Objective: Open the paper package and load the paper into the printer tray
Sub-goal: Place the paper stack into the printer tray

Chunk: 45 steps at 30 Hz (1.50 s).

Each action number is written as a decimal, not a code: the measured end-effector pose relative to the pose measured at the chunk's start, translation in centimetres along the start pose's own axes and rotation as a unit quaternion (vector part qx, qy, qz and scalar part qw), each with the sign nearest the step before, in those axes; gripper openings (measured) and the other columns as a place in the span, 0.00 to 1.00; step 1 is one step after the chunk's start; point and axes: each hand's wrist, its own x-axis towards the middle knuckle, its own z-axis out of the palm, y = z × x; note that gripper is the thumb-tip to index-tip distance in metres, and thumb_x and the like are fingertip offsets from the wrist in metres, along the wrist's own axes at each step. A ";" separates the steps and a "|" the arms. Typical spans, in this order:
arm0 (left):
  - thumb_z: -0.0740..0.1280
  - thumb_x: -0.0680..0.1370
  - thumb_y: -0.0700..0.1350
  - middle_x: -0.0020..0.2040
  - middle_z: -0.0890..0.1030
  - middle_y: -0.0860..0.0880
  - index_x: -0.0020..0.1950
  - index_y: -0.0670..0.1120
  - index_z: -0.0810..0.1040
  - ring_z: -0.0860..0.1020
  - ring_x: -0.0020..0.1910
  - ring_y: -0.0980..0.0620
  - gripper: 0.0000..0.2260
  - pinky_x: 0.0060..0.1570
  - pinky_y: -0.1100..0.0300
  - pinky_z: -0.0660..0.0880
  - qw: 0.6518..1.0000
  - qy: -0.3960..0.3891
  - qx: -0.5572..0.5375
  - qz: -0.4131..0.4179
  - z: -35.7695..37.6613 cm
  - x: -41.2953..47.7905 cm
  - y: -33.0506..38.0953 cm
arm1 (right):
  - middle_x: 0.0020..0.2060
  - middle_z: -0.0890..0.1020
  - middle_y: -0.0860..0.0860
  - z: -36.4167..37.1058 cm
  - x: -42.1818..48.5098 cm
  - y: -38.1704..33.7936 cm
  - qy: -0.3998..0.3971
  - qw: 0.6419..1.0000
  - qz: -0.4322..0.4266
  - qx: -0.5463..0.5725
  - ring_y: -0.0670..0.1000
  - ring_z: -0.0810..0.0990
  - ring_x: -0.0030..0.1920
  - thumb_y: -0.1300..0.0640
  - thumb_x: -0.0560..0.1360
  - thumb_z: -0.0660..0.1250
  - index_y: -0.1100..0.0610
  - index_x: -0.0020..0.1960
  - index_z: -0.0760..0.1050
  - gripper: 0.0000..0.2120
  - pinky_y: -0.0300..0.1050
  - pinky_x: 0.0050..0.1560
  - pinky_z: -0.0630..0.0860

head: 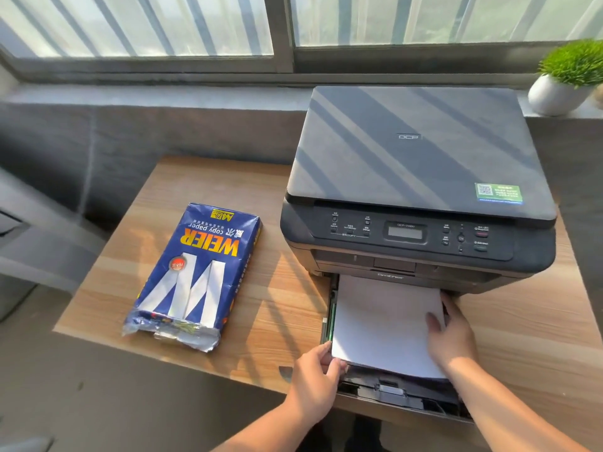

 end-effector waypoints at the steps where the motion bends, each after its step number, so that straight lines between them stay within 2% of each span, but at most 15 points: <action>1: 0.65 0.81 0.42 0.44 0.87 0.50 0.72 0.41 0.70 0.85 0.46 0.55 0.20 0.56 0.54 0.81 1.000 0.007 -0.009 0.001 0.0 -0.1 -0.1 | 0.71 0.74 0.57 0.3 0.1 0.0 0.011 1.000 -0.008 -0.021 0.63 0.74 0.68 0.58 0.79 0.62 0.51 0.76 0.64 0.26 0.51 0.64 0.70; 6: 0.65 0.81 0.41 0.37 0.87 0.54 0.61 0.48 0.77 0.84 0.42 0.60 0.10 0.54 0.53 0.82 0.999 0.029 -0.015 0.005 0.1 -0.3 0.1 | 0.68 0.75 0.61 1.7 -0.5 0.3 -0.001 0.995 -0.034 -0.091 0.66 0.76 0.63 0.54 0.79 0.62 0.50 0.78 0.58 0.29 0.57 0.60 0.75; 8: 0.66 0.81 0.41 0.39 0.86 0.52 0.58 0.48 0.79 0.84 0.42 0.59 0.07 0.52 0.54 0.83 0.999 0.033 -0.010 0.006 -0.1 -0.2 0.4 | 0.67 0.74 0.62 0.9 -0.7 0.3 0.018 0.988 -0.066 -0.138 0.65 0.74 0.64 0.51 0.77 0.64 0.54 0.75 0.64 0.27 0.57 0.61 0.73; 10: 0.67 0.80 0.42 0.44 0.85 0.53 0.57 0.49 0.80 0.83 0.44 0.59 0.07 0.49 0.64 0.81 0.996 0.076 0.028 0.037 -0.5 0.7 1.0 | 0.60 0.76 0.61 -0.9 -0.7 1.0 0.086 0.979 -0.079 -0.169 0.64 0.73 0.61 0.49 0.74 0.67 0.56 0.68 0.72 0.24 0.57 0.58 0.74; 12: 0.68 0.79 0.41 0.48 0.83 0.53 0.58 0.48 0.80 0.81 0.46 0.60 0.08 0.47 0.71 0.76 0.985 0.125 0.077 0.085 -0.7 1.7 1.7 | 0.55 0.81 0.58 -2.4 -0.7 2.4 0.093 0.977 -0.037 -0.191 0.62 0.78 0.55 0.48 0.71 0.70 0.56 0.60 0.77 0.20 0.56 0.53 0.77; 14: 0.69 0.79 0.41 0.51 0.82 0.51 0.59 0.45 0.80 0.80 0.48 0.56 0.10 0.51 0.66 0.77 0.978 0.132 0.119 0.113 -0.5 2.5 2.3 | 0.48 0.85 0.56 -2.8 -0.9 3.7 0.043 0.982 0.004 -0.184 0.60 0.82 0.48 0.50 0.71 0.71 0.56 0.52 0.81 0.13 0.53 0.49 0.78; 16: 0.69 0.78 0.41 0.53 0.82 0.48 0.61 0.44 0.79 0.80 0.52 0.52 0.12 0.56 0.59 0.77 0.975 0.126 0.146 0.112 0.0 3.0 2.7 | 0.45 0.87 0.56 -2.7 -1.1 4.2 0.037 0.985 0.004 -0.166 0.59 0.82 0.45 0.52 0.72 0.71 0.57 0.48 0.83 0.10 0.52 0.47 0.79; 22: 0.69 0.78 0.41 0.55 0.84 0.48 0.63 0.46 0.79 0.80 0.54 0.48 0.14 0.57 0.55 0.77 0.969 0.171 0.163 0.073 1.2 3.0 3.2 | 0.47 0.87 0.57 -2.2 -1.1 4.7 0.061 0.983 0.016 -0.170 0.61 0.83 0.48 0.52 0.74 0.68 0.58 0.50 0.84 0.11 0.48 0.45 0.76; 25: 0.69 0.78 0.42 0.58 0.84 0.48 0.66 0.46 0.78 0.80 0.57 0.49 0.16 0.60 0.54 0.76 0.970 0.182 0.154 0.055 2.0 2.8 3.2 | 0.47 0.86 0.59 -2.1 -1.0 5.1 0.056 0.985 0.005 -0.163 0.61 0.83 0.47 0.53 0.75 0.67 0.60 0.51 0.84 0.12 0.49 0.47 0.76; 32: 0.68 0.77 0.48 0.56 0.84 0.49 0.63 0.53 0.80 0.80 0.57 0.49 0.15 0.58 0.55 0.75 0.974 0.169 0.149 0.012 2.1 3.1 4.2 | 0.41 0.85 0.58 -1.5 -0.8 5.2 0.052 0.987 -0.008 -0.154 0.61 0.81 0.42 0.56 0.75 0.67 0.59 0.45 0.82 0.07 0.50 0.44 0.77; 37: 0.66 0.77 0.48 0.57 0.84 0.50 0.64 0.51 0.80 0.81 0.56 0.51 0.15 0.59 0.54 0.77 0.978 0.140 0.147 0.041 1.3 3.2 4.0 | 0.43 0.85 0.58 -1.9 -0.5 5.0 0.025 0.987 -0.006 -0.160 0.59 0.80 0.42 0.55 0.75 0.67 0.60 0.48 0.82 0.09 0.48 0.43 0.75; 39: 0.66 0.78 0.48 0.60 0.83 0.50 0.66 0.49 0.78 0.79 0.59 0.51 0.16 0.60 0.54 0.77 0.972 0.122 0.181 0.082 0.5 2.7 3.9 | 0.46 0.85 0.57 -2.6 -1.3 4.6 0.021 0.986 -0.032 -0.161 0.58 0.80 0.46 0.54 0.76 0.66 0.60 0.52 0.82 0.11 0.49 0.47 0.76; 41: 0.68 0.78 0.47 0.60 0.82 0.51 0.65 0.47 0.78 0.78 0.60 0.52 0.16 0.59 0.57 0.76 0.933 0.129 0.258 0.215 -0.5 1.6 3.6 | 0.46 0.82 0.52 -3.6 -3.6 4.4 0.042 0.972 -0.134 -0.187 0.54 0.79 0.48 0.52 0.77 0.64 0.57 0.54 0.80 0.11 0.50 0.49 0.76; 43: 0.68 0.78 0.46 0.54 0.82 0.52 0.60 0.46 0.79 0.79 0.53 0.53 0.12 0.51 0.60 0.78 0.875 0.106 0.316 0.353 -1.9 -0.5 3.2 | 0.39 0.79 0.46 -4.7 -7.3 4.2 0.044 0.941 -0.264 -0.207 0.49 0.78 0.41 0.52 0.76 0.64 0.53 0.45 0.78 0.07 0.46 0.43 0.75; 45: 0.67 0.78 0.47 0.46 0.80 0.52 0.53 0.47 0.80 0.77 0.44 0.52 0.06 0.39 0.61 0.77 0.828 0.068 0.355 0.428 -2.9 -2.4 2.2 | 0.31 0.77 0.45 -5.1 -10.5 4.9 0.036 0.910 -0.353 -0.216 0.47 0.75 0.32 0.54 0.74 0.66 0.52 0.34 0.77 0.10 0.43 0.34 0.73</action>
